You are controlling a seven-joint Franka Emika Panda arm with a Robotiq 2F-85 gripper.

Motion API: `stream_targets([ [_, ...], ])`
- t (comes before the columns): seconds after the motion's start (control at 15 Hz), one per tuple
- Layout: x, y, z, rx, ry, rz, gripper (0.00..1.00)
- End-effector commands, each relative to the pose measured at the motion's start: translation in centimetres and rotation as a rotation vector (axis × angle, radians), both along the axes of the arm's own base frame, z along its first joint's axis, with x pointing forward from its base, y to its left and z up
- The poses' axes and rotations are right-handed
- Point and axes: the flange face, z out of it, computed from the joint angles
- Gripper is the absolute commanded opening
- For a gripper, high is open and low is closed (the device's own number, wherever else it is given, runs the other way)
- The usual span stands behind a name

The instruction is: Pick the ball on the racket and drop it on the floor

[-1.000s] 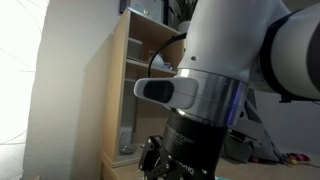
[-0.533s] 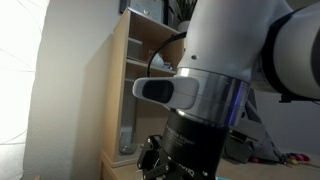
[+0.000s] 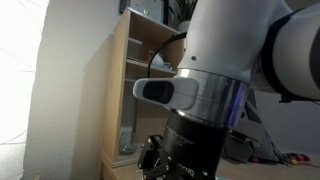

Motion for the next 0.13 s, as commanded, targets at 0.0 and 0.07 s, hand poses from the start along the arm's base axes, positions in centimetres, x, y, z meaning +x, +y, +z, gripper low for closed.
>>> stream_targets([
  [0.0,0.04,0.08,0.0,0.0,0.0,0.0,1.0],
  [0.07,0.04,0.08,0.0,0.0,0.0,0.0,1.0],
])
